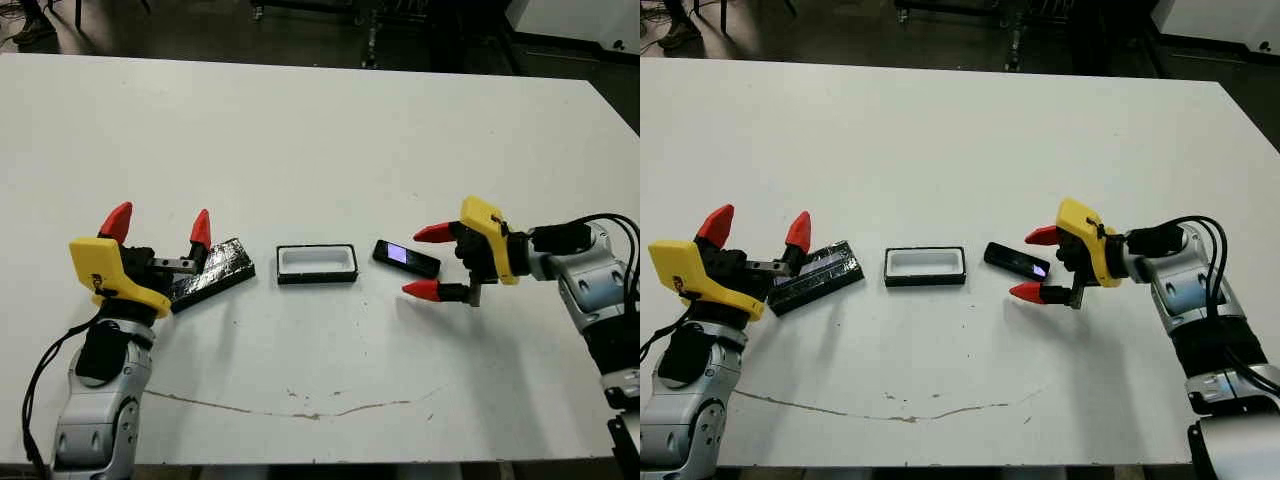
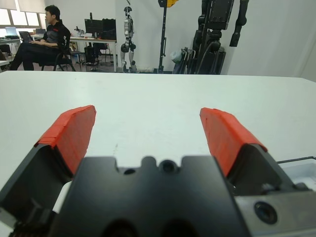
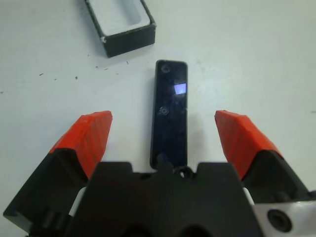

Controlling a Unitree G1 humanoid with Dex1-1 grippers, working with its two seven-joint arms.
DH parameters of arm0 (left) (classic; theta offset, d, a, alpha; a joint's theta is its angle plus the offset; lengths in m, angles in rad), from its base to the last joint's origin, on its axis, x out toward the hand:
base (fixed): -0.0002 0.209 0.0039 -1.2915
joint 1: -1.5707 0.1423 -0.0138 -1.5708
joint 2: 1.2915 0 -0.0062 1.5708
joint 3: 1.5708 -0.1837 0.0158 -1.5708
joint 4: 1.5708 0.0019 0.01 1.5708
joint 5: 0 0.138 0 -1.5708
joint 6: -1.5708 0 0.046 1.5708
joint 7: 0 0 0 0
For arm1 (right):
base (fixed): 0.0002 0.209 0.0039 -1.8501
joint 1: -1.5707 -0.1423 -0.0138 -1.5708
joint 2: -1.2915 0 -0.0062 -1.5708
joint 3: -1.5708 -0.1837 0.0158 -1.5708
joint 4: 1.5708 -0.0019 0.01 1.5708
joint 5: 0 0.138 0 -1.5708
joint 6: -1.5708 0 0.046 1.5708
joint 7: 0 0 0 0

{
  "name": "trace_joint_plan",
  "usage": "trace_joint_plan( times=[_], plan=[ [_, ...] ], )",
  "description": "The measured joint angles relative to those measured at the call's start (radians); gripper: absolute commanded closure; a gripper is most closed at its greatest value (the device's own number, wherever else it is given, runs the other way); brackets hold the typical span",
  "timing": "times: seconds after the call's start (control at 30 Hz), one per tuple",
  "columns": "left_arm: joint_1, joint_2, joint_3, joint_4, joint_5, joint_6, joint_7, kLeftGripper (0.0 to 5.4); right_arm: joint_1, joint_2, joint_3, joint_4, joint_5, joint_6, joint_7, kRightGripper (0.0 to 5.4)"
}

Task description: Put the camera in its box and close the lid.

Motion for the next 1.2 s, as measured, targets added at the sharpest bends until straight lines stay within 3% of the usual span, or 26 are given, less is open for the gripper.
trace_joint_plan(
  times=[0.33, 0.4, 0.9, 1.13, 1.2],
  plan=[
    [0.001, 0.0, -0.001, 0.0, 0.001, 0.0, 0.001, 0.02, 0.006, 0.005, 0.0, -0.005, -0.001, -0.004, -0.027, 0.0],
    [0.002, 0.0, -0.001, 0.0, 0.0, 0.0, 0.001, 0.0, 0.006, 0.006, 0.0, -0.005, -0.001, -0.002, -0.032, 0.2],
    [0.004, 0.0, 0.0, 0.0, 0.017, 0.0, 0.009, 0.0, 0.035, 0.023, 0.0, 0.0, -0.005, -0.01, -0.081, 2.65],
    [0.004, -0.002, 0.004, 0.0, 0.017, 0.0, 0.02, 0.0, 0.033, 0.029, 0.007, 0.044, -0.004, -0.069, -0.066, 3.74],
    [0.004, -0.002, 0.005, 0.0, 0.019, 0.0, 0.025, 0.0, 0.027, 0.033, 0.006, 0.073, 0.0, -0.095, -0.055, 3.74]
  ],
)
